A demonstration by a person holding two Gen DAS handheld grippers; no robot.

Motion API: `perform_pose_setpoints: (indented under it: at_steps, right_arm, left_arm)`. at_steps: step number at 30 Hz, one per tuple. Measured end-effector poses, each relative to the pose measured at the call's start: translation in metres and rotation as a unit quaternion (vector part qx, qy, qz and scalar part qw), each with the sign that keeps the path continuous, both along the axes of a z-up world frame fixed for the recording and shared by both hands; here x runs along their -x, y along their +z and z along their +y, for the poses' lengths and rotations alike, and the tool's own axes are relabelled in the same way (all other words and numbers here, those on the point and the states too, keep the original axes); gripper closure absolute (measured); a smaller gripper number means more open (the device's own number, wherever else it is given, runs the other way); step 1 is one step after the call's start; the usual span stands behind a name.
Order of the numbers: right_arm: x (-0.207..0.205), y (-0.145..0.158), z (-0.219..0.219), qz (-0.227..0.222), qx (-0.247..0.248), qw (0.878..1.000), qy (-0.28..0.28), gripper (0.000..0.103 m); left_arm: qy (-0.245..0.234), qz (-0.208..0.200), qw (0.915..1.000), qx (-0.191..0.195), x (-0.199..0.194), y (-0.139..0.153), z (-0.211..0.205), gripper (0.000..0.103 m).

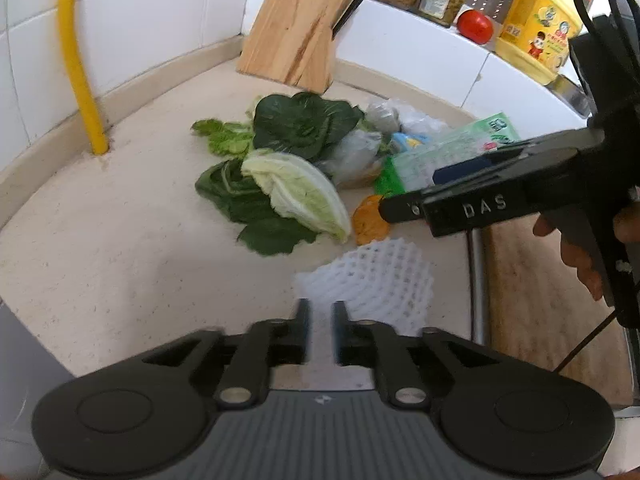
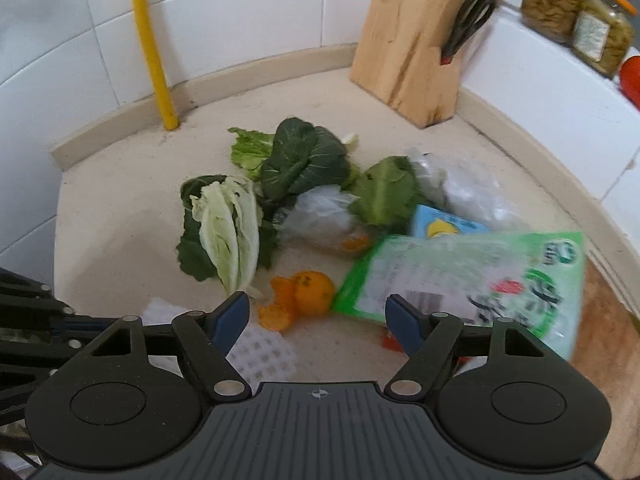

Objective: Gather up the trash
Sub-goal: 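Grasp a napa cabbage leaf with the right tool while the left tool stays closed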

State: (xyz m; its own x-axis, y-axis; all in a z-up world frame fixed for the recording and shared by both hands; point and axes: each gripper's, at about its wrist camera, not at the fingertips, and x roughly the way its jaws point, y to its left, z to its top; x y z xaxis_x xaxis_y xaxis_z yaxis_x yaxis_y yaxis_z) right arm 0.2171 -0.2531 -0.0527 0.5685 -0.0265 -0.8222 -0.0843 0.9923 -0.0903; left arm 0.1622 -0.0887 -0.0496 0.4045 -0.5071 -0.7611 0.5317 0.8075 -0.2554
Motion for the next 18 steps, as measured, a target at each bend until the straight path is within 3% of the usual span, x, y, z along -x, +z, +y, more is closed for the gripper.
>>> perform_pose_setpoints:
  at_steps: [1,4,6,9,12,13,14,15,16,17,18]
  right_arm:
    - [-0.003,-0.002,0.001,0.0,-0.001,1.0,0.003,0.022]
    - [-0.012,-0.005,0.006,0.004,-0.006,1.0,0.016,0.021]
    - [-0.021,-0.007,0.013,0.003,-0.011,0.999,0.033,0.02]
    - [-0.035,-0.012,0.019,0.008,-0.026,0.999,0.044,0.018]
    - [-0.049,-0.023,0.023,0.018,-0.038,0.998,0.048,0.019]
    - [-0.053,-0.026,0.024,0.023,-0.038,0.998,0.047,0.024]
    - [-0.056,-0.031,0.024,0.032,-0.039,0.998,0.046,0.039]
    - [-0.059,-0.035,0.024,0.046,-0.048,0.997,0.046,0.05]
    - [-0.06,-0.039,0.022,0.059,-0.064,0.995,0.043,0.075]
    - [-0.06,-0.039,0.019,0.063,-0.075,0.994,0.037,0.083]
    - [-0.057,-0.038,0.018,0.059,-0.079,0.995,0.031,0.083]
  left_arm:
    - [-0.005,0.006,1.0,0.002,0.0,-0.002,-0.001,0.064]
    - [-0.021,0.0,0.9997,0.008,0.004,-0.002,-0.009,0.046]
    - [-0.034,-0.009,0.9994,-0.003,0.007,-0.004,-0.018,0.041]
    - [-0.039,-0.021,0.9988,-0.023,0.009,-0.009,-0.028,0.041]
    - [-0.033,-0.019,0.9987,-0.035,0.007,-0.016,-0.034,0.049]
    - [-0.03,-0.019,0.9989,-0.031,0.007,-0.016,-0.033,0.055]
    - [-0.028,-0.019,0.9991,-0.027,0.007,-0.014,-0.031,0.059]
    - [-0.026,-0.018,0.9992,-0.024,0.007,-0.013,-0.029,0.069]
    - [-0.021,-0.019,0.9993,-0.023,0.006,-0.01,-0.026,0.097]
    - [-0.018,-0.01,0.9995,-0.023,0.003,-0.01,-0.023,0.103]
    - [-0.013,0.003,0.9998,-0.015,0.0,-0.011,-0.019,0.103]
